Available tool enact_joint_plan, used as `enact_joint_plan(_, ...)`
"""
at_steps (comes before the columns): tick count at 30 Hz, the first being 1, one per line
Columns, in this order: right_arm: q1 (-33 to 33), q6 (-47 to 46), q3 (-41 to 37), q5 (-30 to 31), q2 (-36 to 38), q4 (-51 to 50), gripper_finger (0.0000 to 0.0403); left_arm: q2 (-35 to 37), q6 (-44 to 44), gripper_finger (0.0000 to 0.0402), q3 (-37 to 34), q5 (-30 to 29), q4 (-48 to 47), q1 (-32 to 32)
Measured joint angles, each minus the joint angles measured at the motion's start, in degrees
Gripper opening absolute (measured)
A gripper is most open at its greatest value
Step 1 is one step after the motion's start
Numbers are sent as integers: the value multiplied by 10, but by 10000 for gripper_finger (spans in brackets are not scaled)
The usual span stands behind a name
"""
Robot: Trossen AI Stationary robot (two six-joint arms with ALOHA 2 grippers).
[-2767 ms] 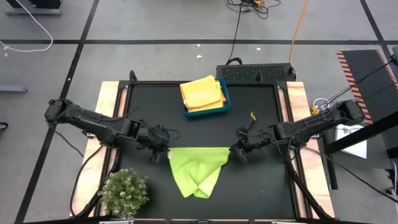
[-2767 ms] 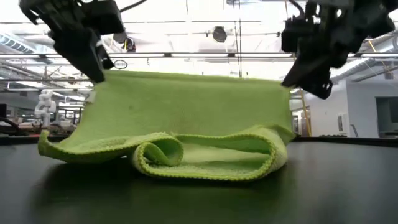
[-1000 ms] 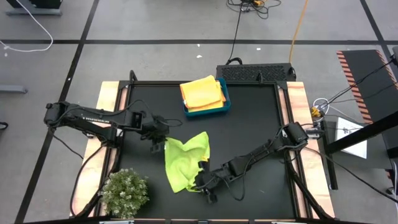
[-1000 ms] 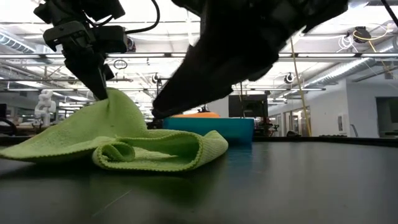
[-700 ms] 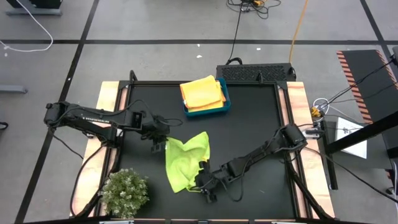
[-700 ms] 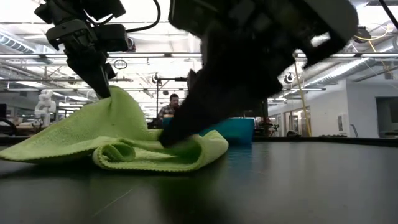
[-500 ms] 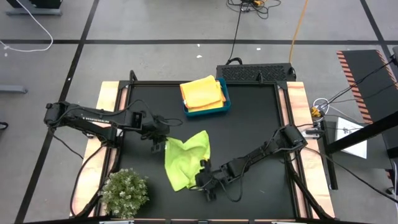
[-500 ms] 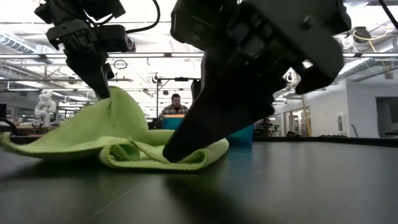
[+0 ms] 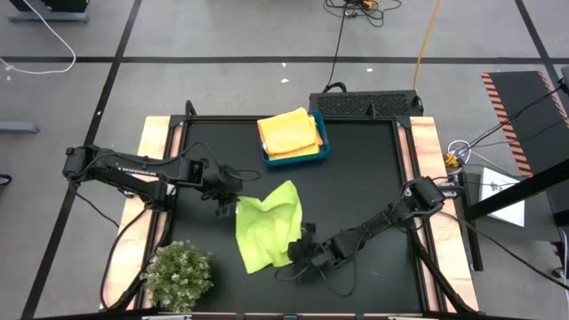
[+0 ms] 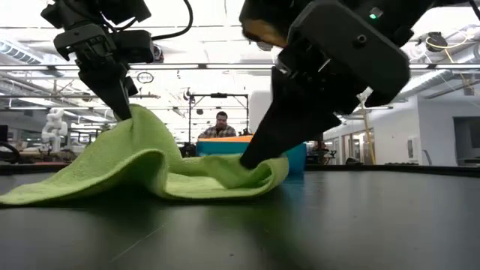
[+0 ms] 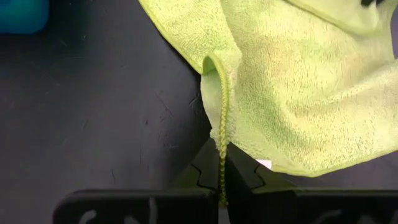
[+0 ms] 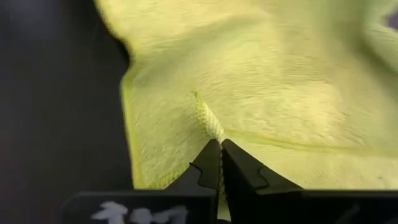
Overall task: Fold microfiber towels
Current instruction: Fold the green microfiber towel
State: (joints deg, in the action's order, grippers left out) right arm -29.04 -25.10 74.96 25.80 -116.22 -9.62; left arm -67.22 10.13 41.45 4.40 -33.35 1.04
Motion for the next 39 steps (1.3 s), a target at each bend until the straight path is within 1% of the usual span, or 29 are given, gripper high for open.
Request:
enact_joint_plan(3, -19, -49, -5, 53, 5, -12, 2, 0, 0, 13, 0, 0, -1, 0)
enact_joint_plan(7, -55, -140, -36, 112, 15, -20, 1, 0, 0, 4, 0, 0, -5, 0)
enact_joint_plan(9, -74, -199, -63, 130, 23, -21, 1, 0, 0, 4, 0, 0, -9, 0)
enact_joint_plan(13, -114, -329, -128, 143, 49, -18, 2, 0, 1, 12, 0, 0, -11, 0)
enact_joint_plan(15, -134, -382, -157, 153, 63, -15, 6, 0, 1, 10, 0, 0, -10, 0)
enact_joint_plan(18, -161, -435, -189, 178, 92, -15, 21, 0, 1, 4, 0, 0, -9, 0)
enact_joint_plan(21, -183, -461, -216, 212, 125, -15, 42, 0, 1, 9, 0, 0, -9, 0)
enact_joint_plan(23, -191, -470, -232, 236, 149, -16, 57, 0, 8, 15, 0, 0, -10, 0)
enact_joint_plan(28, -194, -472, -268, 259, 202, -16, 91, 0, 12, 19, 0, 1, -10, -6)
enact_joint_plan(31, -181, -444, -281, 280, 227, -14, 107, 0, 12, 11, 0, 1, -10, -13)
enact_joint_plan(34, -146, -394, -287, 284, 248, -14, 119, 0, 13, 4, 0, 1, -6, -20)
enact_joint_plan(36, -105, -357, -289, 262, 262, 1, 127, 0, 13, 5, 0, 1, 1, -26)
enact_joint_plan(39, -26, -270, -293, 184, 266, 47, 139, 0, 3, 12, 0, 2, 21, -38)
